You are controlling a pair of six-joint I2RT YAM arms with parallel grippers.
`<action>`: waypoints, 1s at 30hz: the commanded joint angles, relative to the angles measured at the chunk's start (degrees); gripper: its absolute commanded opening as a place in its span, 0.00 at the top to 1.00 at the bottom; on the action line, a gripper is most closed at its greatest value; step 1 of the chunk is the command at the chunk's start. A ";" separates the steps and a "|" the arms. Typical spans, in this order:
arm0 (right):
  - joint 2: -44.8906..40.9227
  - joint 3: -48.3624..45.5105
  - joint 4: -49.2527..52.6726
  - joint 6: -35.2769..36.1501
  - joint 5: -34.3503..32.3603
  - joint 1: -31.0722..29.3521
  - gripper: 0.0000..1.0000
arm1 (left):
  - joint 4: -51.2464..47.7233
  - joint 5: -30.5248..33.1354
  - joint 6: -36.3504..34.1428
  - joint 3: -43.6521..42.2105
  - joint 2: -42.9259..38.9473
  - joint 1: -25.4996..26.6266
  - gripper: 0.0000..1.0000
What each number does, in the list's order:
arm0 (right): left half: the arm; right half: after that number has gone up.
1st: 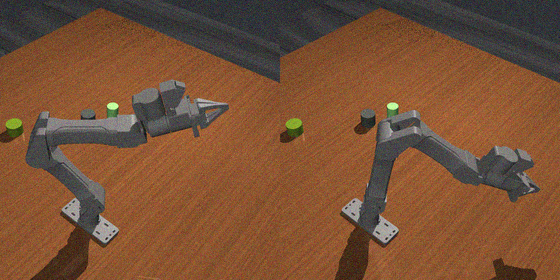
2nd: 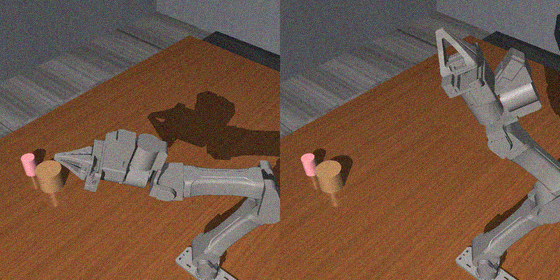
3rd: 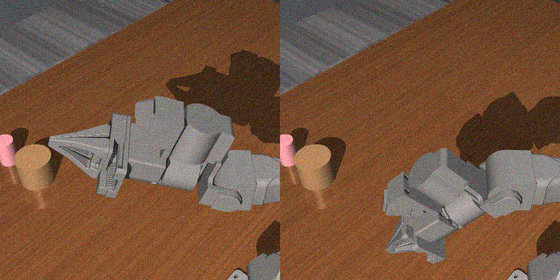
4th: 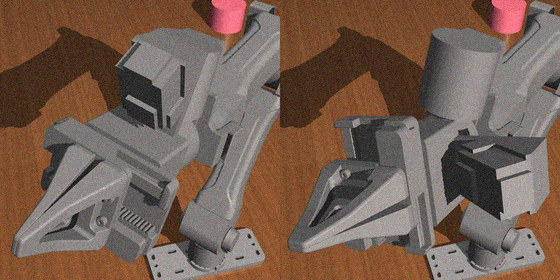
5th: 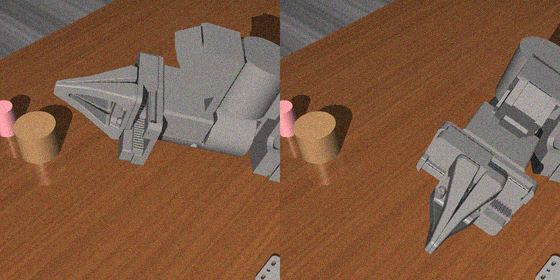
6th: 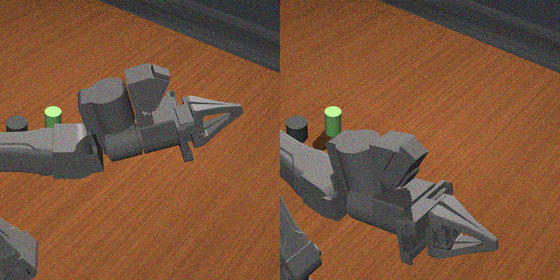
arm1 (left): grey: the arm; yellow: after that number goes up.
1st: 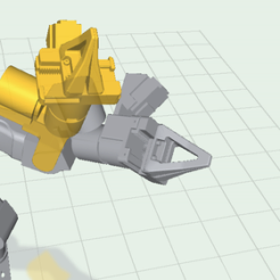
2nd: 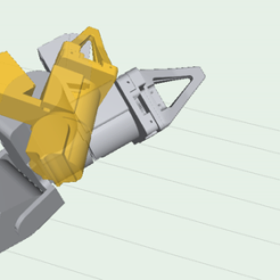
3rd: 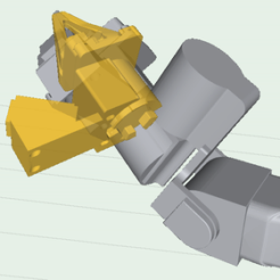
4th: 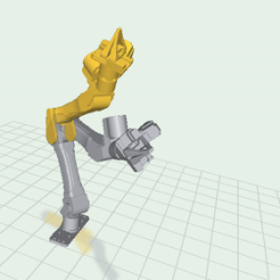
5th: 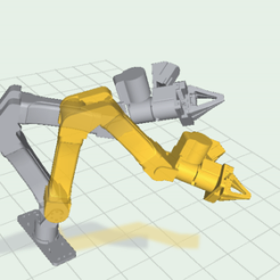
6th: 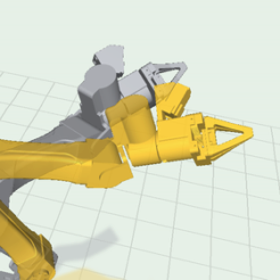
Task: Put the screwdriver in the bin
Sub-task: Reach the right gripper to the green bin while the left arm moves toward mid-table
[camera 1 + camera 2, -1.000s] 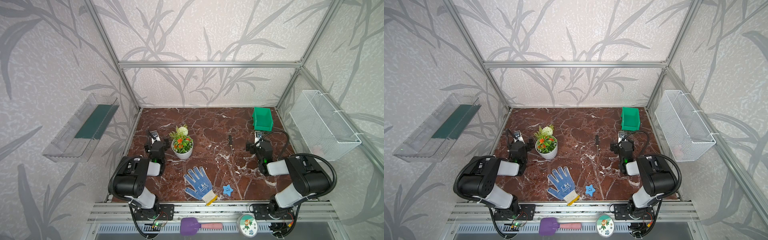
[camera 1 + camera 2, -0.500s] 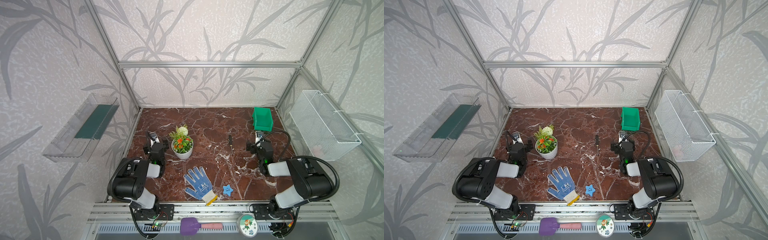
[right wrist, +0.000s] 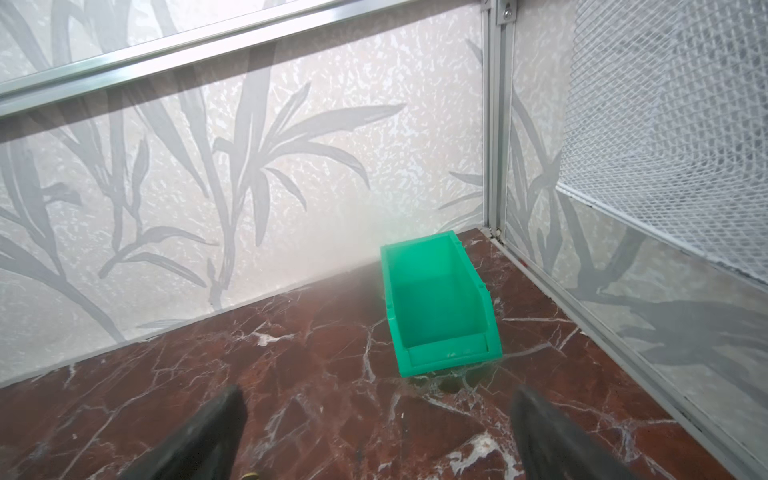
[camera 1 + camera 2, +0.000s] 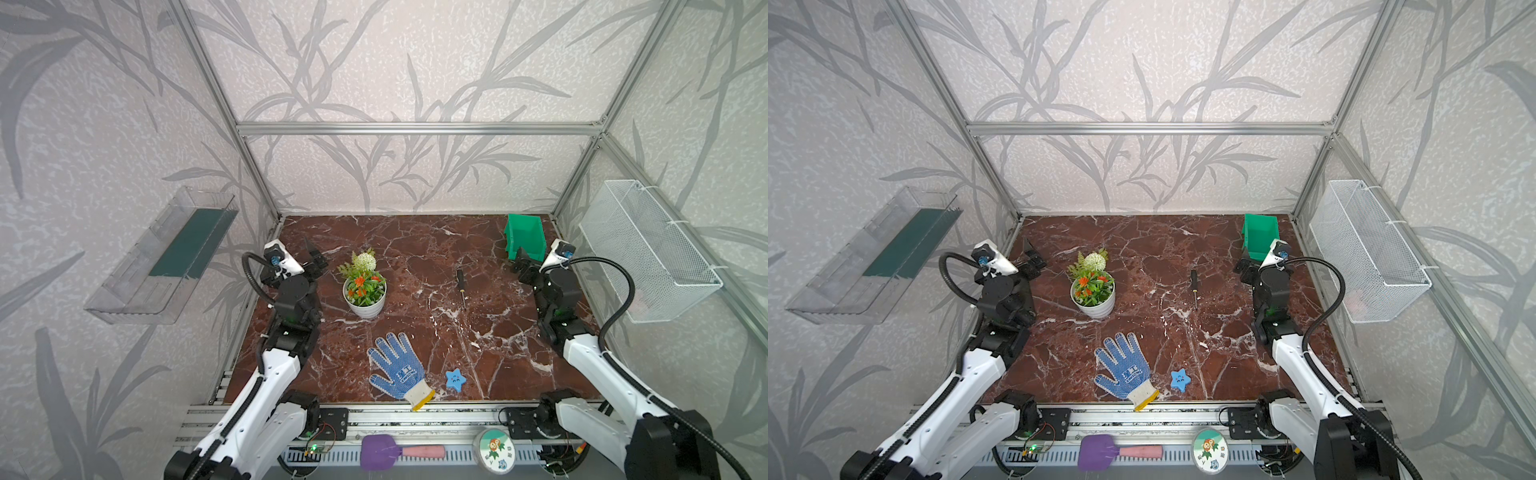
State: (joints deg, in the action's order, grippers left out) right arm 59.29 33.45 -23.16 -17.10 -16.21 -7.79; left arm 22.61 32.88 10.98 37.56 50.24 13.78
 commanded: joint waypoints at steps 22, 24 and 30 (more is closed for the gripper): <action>61.45 67.55 51.91 4.88 3.81 4.75 0.12 | -24.57 -17.30 -12.10 35.04 37.12 36.09 0.01; 65.33 71.68 54.83 4.89 4.14 5.29 0.21 | -25.00 -17.29 -11.43 34.43 37.34 36.05 0.01; 71.14 77.04 56.66 6.18 3.58 6.77 0.53 | -27.25 -16.89 -10.34 33.43 37.74 36.08 0.01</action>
State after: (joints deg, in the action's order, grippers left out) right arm 129.03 108.71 29.89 -12.16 -12.84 -1.83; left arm -2.76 15.97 -0.01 71.79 87.85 49.89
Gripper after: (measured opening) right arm 0.507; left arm 0.992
